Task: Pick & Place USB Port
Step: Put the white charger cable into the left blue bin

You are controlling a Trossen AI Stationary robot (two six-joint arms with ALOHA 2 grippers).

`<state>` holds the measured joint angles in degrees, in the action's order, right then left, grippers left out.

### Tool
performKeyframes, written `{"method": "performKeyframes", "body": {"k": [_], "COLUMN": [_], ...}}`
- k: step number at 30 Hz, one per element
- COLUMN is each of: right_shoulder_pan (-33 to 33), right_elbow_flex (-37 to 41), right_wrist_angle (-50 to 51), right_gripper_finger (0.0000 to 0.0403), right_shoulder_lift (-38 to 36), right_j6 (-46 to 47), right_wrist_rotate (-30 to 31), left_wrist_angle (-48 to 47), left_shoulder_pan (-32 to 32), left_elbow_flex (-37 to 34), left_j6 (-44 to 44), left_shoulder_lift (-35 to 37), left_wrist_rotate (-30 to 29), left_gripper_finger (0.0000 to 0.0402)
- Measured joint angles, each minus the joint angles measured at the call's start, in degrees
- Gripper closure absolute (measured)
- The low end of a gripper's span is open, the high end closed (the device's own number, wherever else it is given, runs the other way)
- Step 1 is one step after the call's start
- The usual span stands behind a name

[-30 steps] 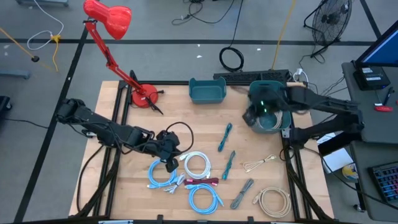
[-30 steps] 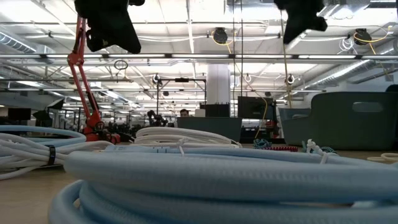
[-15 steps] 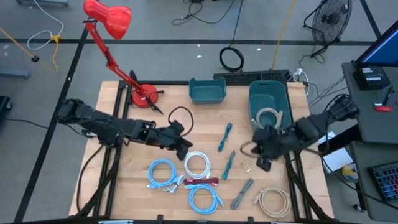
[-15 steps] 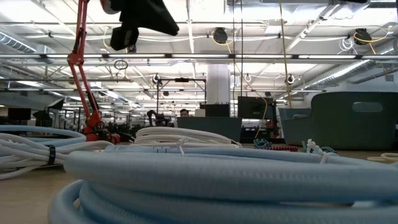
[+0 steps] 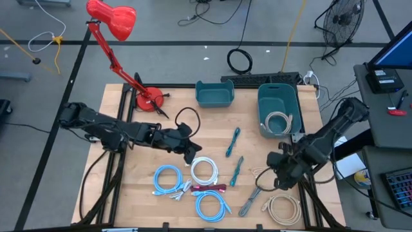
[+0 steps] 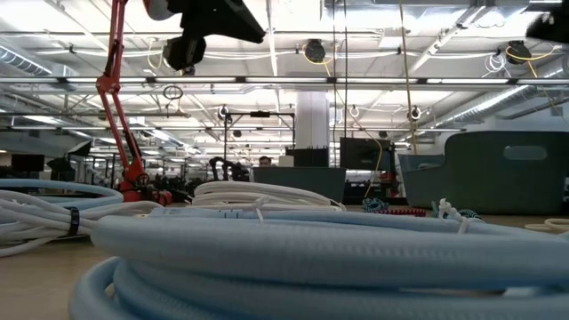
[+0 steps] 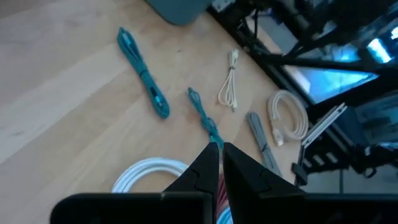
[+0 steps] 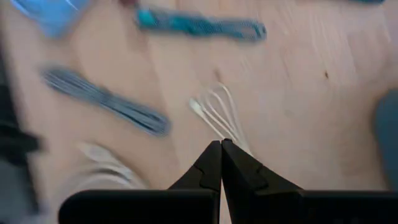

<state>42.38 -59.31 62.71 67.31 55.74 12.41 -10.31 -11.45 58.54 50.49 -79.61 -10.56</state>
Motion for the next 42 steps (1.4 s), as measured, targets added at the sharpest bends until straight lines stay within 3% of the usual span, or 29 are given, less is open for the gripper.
{"method": "performKeyframes", "body": {"k": [4,9,14,18,32,42], "right_shoulder_pan": [-0.15,-0.43,-0.93,-1.95,-7.80,-8.30], "right_elbow_flex": [8.78,16.32,17.71,17.71,17.87,28.15], "right_wrist_angle": [-7.48,-17.45,-17.94,-17.53,-17.83,-27.71], "right_gripper_finger": [0.0374,0.0305,0.0232,0.0198,0.0198,0.0204], "right_shoulder_lift": [0.02,0.02,-0.02,0.21,3.86,4.35], "right_j6": [-3.34,-8.55,-14.45,-19.81,-29.46,-24.68], "right_wrist_rotate": [-6.11,-10.72,-7.54,-5.24,-5.57,-11.93], "left_wrist_angle": [1.83,2.03,1.95,1.95,1.43,1.43], "left_shoulder_pan": [0.08,-0.52,-1.05,-2.04,-4.80,-4.80], "left_elbow_flex": [0.00,0.00,0.00,0.00,0.00,0.00], "left_j6": [0.41,1.13,1.15,1.26,3.50,4.52], "left_shoulder_lift": [0.00,0.00,0.00,0.00,0.00,0.00], "left_wrist_rotate": [-0.42,-0.91,-1.56,-2.96,-5.67,-6.04], "left_gripper_finger": [0.0378,0.0378,0.0378,0.0378,0.0378,0.0378]}}
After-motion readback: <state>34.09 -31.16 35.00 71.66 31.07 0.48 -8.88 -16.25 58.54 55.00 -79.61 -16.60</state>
